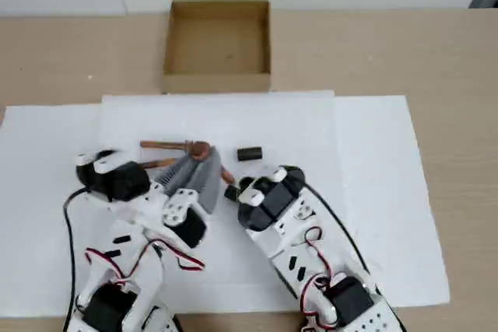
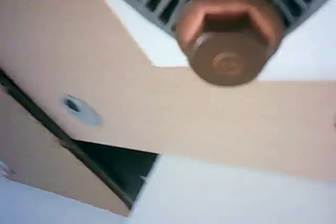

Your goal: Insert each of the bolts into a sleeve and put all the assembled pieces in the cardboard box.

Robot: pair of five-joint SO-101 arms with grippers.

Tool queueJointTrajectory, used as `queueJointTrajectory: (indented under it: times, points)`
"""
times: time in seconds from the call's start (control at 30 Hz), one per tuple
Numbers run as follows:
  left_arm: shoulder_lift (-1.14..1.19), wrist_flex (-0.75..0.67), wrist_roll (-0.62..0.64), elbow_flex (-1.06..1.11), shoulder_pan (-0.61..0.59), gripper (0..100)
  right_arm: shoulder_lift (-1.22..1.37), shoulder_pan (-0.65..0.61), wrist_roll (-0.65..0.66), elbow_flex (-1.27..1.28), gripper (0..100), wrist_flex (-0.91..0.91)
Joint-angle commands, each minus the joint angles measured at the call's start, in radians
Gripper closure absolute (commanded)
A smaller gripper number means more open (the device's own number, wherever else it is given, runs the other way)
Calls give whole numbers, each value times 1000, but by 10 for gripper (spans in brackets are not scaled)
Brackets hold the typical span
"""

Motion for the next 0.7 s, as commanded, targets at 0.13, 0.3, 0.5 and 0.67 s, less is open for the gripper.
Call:
queueJointTrajectory:
  times: [0.13,0.3,0.5,0.67]
  points:
    - [-11,-32,21,-5,21,994,-13,-47,6,-28,996,-33]
    - [-11,-32,21,-5,21,994,-13,-58,9,-80,996,-24]
    - [-11,-32,21,-5,21,994,-12,-50,12,-104,996,-22]
    - [-11,-31,21,-5,21,994,-12,-51,12,-107,996,-22]
